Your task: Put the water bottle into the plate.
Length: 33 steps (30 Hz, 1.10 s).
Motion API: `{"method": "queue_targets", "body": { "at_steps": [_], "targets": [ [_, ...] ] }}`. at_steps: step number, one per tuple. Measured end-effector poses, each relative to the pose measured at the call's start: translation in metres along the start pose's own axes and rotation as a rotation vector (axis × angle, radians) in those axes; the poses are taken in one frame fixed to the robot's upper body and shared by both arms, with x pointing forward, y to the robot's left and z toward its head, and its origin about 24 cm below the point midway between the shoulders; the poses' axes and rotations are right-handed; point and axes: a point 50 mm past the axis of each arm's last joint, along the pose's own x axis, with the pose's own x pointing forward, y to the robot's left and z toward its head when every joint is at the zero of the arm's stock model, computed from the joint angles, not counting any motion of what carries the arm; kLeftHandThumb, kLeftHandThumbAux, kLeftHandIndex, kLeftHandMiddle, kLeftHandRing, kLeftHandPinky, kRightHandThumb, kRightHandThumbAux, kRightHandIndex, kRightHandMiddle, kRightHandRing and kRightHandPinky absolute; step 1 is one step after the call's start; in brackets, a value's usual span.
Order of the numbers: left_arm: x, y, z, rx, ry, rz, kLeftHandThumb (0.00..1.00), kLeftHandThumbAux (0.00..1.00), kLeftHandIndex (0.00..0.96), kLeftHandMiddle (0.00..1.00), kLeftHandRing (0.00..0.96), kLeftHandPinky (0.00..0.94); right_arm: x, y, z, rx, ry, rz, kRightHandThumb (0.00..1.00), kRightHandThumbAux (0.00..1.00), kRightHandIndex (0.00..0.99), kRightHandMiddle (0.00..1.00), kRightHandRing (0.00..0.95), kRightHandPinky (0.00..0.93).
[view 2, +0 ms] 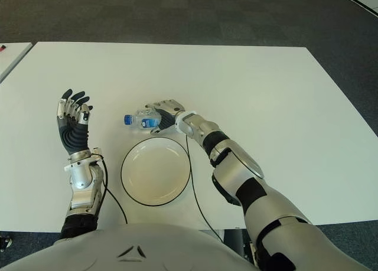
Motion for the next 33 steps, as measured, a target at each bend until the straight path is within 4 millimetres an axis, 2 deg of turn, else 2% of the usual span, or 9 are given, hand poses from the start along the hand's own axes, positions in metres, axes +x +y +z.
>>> {"method": "queue_targets", "body": {
  "at_steps": [8, 14, 22, 28, 29, 31, 33],
  "targets": [
    [0.0007, 0.0002, 0.0053, 0.007, -0.021, 0.01, 0.523, 0.57, 0.161, 0.264, 0.286, 0.328, 0.0005, 0.0009, 0.0016, -0.016, -0.006, -0.012, 0.53, 0.515, 0.097, 0.263, 0.356, 0.483],
    [0.0009, -0.0003, 0.0063, 0.007, -0.027, 0.015, 0.528, 0.567, 0.163, 0.264, 0.281, 0.32, 0.0007, 0.001, 0.0023, -0.018, -0.009, -0.015, 0.54, 0.515, 0.109, 0.272, 0.368, 0.478],
    [0.0013, -0.0031, 0.0097, 0.003, -0.04, 0.008, 0.528, 0.564, 0.164, 0.261, 0.28, 0.322, 0.001, 0.001, 0.0027, -0.024, -0.011, -0.015, 0.582, 0.532, 0.129, 0.29, 0.387, 0.553],
    [0.0009, -0.0046, 0.0102, 0.002, -0.036, 0.001, 0.528, 0.561, 0.163, 0.261, 0.283, 0.324, 0.0018, 0.0013, 0.0038, -0.032, -0.014, -0.02, 0.715, 0.554, 0.213, 0.36, 0.439, 0.598],
    [0.0008, -0.0047, 0.0102, 0.002, -0.035, 0.001, 0.529, 0.559, 0.164, 0.262, 0.283, 0.325, 0.0019, 0.0013, 0.0041, -0.034, -0.014, -0.021, 0.818, 0.582, 0.277, 0.396, 0.456, 0.594],
    [0.0005, -0.0048, 0.0101, 0.001, -0.032, 0.0, 0.531, 0.557, 0.165, 0.263, 0.284, 0.325, 0.0028, 0.0013, 0.0047, -0.035, -0.011, -0.025, 0.906, 0.622, 0.318, 0.421, 0.46, 0.562],
    [0.0003, -0.0047, 0.01, 0.001, -0.029, 0.001, 0.533, 0.555, 0.165, 0.264, 0.284, 0.325, 0.0037, 0.0011, 0.0054, -0.036, -0.006, -0.029, 0.952, 0.646, 0.343, 0.432, 0.459, 0.529]
  ]
}}
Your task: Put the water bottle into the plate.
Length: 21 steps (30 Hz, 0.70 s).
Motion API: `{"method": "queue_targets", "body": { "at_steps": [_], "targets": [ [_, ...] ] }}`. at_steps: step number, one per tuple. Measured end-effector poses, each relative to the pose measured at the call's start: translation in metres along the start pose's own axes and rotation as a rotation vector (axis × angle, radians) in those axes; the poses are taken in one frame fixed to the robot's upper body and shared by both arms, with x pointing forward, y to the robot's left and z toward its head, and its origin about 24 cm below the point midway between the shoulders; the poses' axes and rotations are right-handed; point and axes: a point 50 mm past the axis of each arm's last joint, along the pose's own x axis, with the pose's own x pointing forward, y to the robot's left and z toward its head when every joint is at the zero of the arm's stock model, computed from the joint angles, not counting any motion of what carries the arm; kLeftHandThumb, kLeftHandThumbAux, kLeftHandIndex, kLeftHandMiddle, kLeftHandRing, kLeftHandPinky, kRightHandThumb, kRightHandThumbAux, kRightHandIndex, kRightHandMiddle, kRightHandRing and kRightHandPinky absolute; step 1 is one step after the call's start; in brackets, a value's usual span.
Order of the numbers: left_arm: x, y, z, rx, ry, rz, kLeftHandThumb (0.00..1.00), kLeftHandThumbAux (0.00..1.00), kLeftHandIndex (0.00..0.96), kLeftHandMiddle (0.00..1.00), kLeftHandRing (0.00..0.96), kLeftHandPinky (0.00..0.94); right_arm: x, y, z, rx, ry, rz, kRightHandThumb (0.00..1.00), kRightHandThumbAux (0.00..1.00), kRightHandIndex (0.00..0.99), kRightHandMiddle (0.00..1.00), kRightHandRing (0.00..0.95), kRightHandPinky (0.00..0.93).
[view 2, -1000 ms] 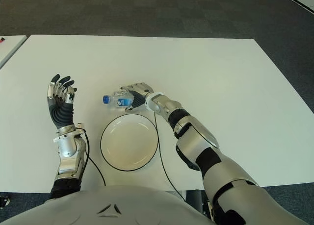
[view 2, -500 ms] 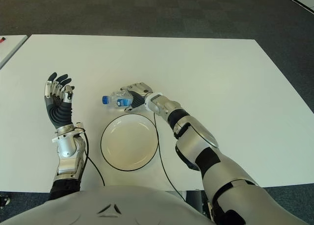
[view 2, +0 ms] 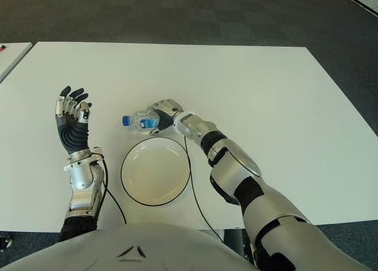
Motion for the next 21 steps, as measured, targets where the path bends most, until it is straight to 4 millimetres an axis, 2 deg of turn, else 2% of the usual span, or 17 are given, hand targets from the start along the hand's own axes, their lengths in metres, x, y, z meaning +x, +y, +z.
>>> {"method": "queue_targets", "body": {
  "at_steps": [8, 11, 16, 21],
  "targets": [
    [-0.0009, 0.0012, 0.0009, 0.002, 0.002, 0.003, 0.54, 0.561, 0.165, 0.265, 0.28, 0.319, 0.0016, -0.0013, -0.0005, 0.031, 0.025, -0.023, 0.998, 0.662, 0.494, 0.509, 0.448, 0.434],
    [-0.0011, 0.0016, 0.002, 0.004, -0.003, 0.004, 0.539, 0.562, 0.165, 0.265, 0.28, 0.319, 0.0017, -0.0011, -0.0005, 0.047, 0.034, -0.035, 0.999, 0.663, 0.493, 0.522, 0.478, 0.396],
    [-0.0014, 0.0022, 0.0032, 0.008, -0.007, 0.013, 0.534, 0.563, 0.162, 0.263, 0.281, 0.323, 0.0017, 0.0004, -0.0001, 0.073, 0.048, -0.047, 0.999, 0.664, 0.443, 0.509, 0.475, 0.415],
    [-0.001, 0.0017, 0.0039, 0.008, -0.006, 0.013, 0.536, 0.563, 0.162, 0.264, 0.282, 0.324, 0.0021, 0.0016, 0.0005, 0.092, 0.061, -0.051, 0.965, 0.655, 0.421, 0.514, 0.481, 0.313]
  ]
}}
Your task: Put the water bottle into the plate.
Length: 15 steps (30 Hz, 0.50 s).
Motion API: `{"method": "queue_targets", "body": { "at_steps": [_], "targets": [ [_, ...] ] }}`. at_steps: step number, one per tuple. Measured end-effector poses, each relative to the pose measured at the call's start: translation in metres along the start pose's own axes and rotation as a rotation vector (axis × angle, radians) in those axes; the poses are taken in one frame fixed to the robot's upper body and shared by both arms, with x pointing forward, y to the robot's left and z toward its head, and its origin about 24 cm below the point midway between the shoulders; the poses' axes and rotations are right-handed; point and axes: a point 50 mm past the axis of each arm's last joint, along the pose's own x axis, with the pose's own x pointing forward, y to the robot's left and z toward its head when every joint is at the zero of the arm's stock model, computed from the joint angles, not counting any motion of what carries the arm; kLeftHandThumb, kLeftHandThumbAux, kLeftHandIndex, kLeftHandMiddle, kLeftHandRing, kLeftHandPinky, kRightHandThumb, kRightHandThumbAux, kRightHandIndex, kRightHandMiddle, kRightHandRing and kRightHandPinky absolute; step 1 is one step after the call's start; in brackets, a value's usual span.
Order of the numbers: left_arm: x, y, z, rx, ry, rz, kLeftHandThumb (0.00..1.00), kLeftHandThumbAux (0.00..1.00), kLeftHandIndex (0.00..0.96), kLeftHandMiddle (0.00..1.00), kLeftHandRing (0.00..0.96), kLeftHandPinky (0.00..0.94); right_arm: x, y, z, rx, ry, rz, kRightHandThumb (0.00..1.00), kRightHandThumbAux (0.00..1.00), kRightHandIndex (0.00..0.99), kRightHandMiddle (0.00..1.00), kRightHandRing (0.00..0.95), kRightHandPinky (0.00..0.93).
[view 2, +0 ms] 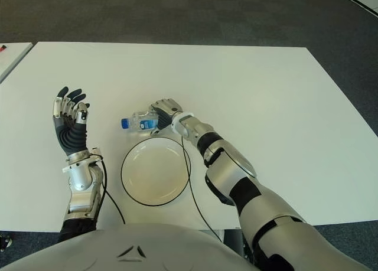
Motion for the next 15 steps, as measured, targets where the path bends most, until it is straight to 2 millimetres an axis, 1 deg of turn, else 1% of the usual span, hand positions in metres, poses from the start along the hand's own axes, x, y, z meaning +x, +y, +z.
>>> {"method": "queue_targets", "body": {
  "at_steps": [6, 15],
  "targets": [
    [0.0001, -0.0005, 0.0, 0.0, 0.004, -0.001, 0.538, 0.56, 0.161, 0.26, 0.278, 0.319, 0.001, 0.0007, 0.0013, 0.009, 0.01, 0.002, 0.96, 0.652, 0.414, 0.524, 0.487, 0.247],
    [0.0001, -0.0004, 0.0004, 0.006, 0.001, 0.004, 0.527, 0.557, 0.165, 0.264, 0.283, 0.329, 0.0008, 0.0005, 0.0006, 0.033, 0.014, 0.007, 0.959, 0.651, 0.414, 0.532, 0.489, 0.229]
  ]
}}
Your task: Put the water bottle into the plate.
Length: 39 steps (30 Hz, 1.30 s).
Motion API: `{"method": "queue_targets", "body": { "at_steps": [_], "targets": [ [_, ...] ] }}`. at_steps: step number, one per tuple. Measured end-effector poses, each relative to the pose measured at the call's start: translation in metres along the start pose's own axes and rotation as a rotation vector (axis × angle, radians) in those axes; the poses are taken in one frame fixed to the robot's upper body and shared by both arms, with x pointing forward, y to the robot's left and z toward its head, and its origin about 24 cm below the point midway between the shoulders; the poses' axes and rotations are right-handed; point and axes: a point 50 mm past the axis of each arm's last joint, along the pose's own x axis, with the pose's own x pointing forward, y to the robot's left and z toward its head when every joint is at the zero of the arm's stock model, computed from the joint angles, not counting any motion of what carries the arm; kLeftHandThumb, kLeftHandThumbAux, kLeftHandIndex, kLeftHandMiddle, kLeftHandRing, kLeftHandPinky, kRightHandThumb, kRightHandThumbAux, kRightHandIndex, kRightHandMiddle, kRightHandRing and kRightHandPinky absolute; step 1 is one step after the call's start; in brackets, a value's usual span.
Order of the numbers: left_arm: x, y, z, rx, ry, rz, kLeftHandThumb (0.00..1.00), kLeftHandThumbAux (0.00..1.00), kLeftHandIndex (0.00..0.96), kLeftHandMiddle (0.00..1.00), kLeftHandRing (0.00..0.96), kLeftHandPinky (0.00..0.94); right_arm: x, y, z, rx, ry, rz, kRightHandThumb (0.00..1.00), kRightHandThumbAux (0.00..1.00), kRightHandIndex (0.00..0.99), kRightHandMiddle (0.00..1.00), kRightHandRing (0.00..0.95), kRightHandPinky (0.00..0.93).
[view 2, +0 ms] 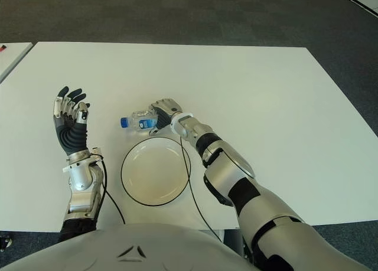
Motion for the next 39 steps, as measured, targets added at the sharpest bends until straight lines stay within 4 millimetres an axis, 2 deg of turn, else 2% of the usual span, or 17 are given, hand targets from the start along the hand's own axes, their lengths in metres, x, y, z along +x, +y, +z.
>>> {"method": "queue_targets", "body": {
  "at_steps": [29, 39],
  "targets": [
    [-0.0008, -0.0013, 0.0007, -0.004, -0.001, -0.006, 0.528, 0.575, 0.182, 0.295, 0.315, 0.357, -0.0037, -0.0003, -0.004, 0.002, -0.029, 0.005, 0.958, 0.652, 0.412, 0.539, 0.487, 0.091],
    [-0.0011, -0.0035, 0.0018, -0.01, -0.005, -0.014, 0.533, 0.575, 0.178, 0.299, 0.319, 0.356, -0.0052, -0.003, -0.0063, 0.01, -0.047, 0.016, 0.957, 0.654, 0.409, 0.533, 0.485, 0.124]
  ]
}}
